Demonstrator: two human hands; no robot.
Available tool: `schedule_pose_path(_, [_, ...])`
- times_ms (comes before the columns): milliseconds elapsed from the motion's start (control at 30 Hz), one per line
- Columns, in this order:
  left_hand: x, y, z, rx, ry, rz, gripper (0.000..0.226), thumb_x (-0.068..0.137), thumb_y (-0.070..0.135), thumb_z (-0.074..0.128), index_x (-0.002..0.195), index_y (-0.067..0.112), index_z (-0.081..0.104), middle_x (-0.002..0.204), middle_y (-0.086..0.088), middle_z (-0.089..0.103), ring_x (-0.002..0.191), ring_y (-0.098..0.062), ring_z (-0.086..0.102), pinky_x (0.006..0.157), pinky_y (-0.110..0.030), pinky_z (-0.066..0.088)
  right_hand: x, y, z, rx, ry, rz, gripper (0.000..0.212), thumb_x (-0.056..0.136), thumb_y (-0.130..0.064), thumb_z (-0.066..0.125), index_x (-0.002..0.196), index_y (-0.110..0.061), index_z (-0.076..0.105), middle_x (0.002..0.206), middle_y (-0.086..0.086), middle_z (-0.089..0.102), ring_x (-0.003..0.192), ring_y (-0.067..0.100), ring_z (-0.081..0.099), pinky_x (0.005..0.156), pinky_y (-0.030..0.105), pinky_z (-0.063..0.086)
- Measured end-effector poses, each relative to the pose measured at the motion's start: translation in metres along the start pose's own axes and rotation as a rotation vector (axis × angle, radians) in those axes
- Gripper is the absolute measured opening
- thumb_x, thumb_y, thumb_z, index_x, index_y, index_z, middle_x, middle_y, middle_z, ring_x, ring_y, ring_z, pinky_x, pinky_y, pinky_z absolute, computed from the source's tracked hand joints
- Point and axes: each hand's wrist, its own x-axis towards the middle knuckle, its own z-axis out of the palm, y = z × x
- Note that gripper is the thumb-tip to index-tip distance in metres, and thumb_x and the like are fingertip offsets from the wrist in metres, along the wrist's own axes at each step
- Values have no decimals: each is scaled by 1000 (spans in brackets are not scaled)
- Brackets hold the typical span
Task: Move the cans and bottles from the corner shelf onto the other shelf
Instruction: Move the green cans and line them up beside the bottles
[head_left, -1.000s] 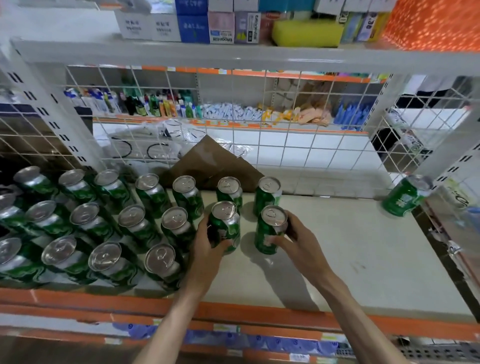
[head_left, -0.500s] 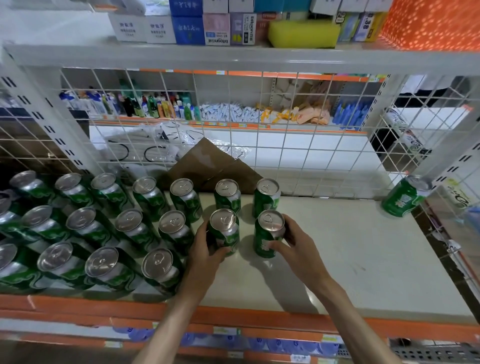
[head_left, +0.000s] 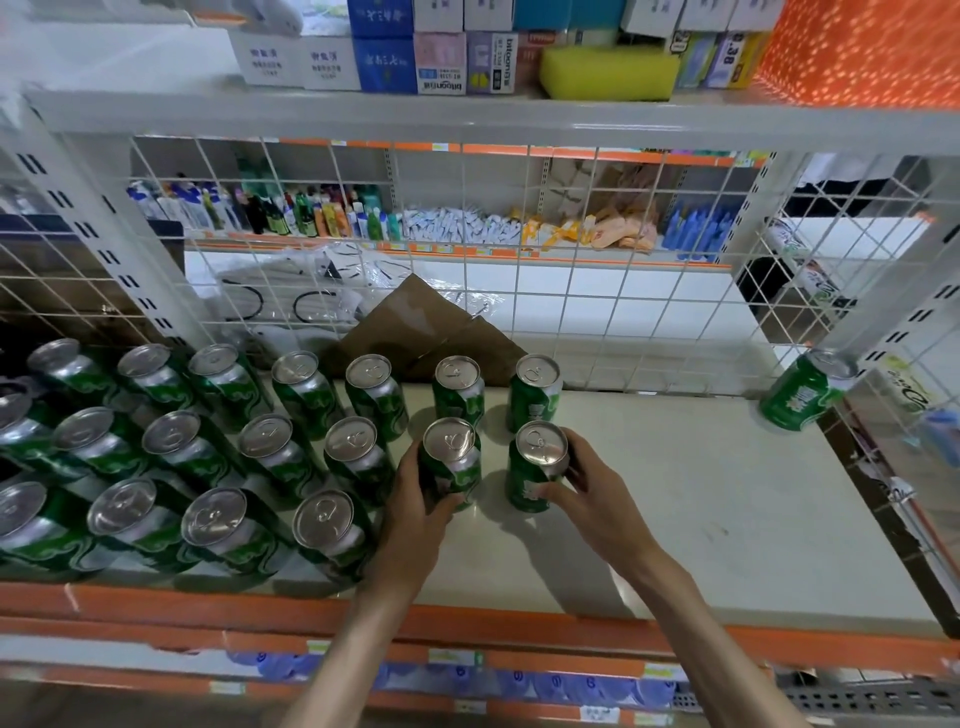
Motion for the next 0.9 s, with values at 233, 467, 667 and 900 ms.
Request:
schedule_pose_path(233, [-22, 41, 6, -77, 40, 26, 83, 83, 9, 79, 150, 31, 35, 138, 18, 55, 129, 0, 51, 106, -52, 48, -7, -8, -5, 11, -50, 38, 67, 83, -13, 75, 135, -38, 42, 131, -28, 54, 123, -7, 50, 106, 22, 41])
schedule_pose_path(467, [-46, 124, 46, 297, 259, 535, 52, 87, 16, 72, 134, 5, 51, 137, -13, 48, 129, -14, 47, 109, -19, 39, -55, -1, -82, -96, 183, 153, 62, 86, -24, 74, 138, -29, 40, 139, -5, 52, 126, 10, 51, 103, 26, 42])
schedule_pose_path(667, [-30, 180, 147, 311, 12, 640, 35, 87, 15, 74, 119, 11, 60, 120, 1, 54, 114, -7, 49, 102, -8, 31, -82, -1, -185, -159, 443, 214, 52, 86, -18, 73, 132, -17, 48, 126, 1, 60, 111, 15, 58, 95, 26, 44])
schedule_pose_path(900, [-2, 159, 277, 242, -378, 213, 33, 93, 21, 69, 123, 27, 55, 129, 10, 54, 120, -3, 51, 84, -3, 40, -82, 46, -254, -134, 537, 313, 47, 88, -23, 71, 131, -19, 51, 118, -4, 62, 109, 11, 59, 98, 33, 47])
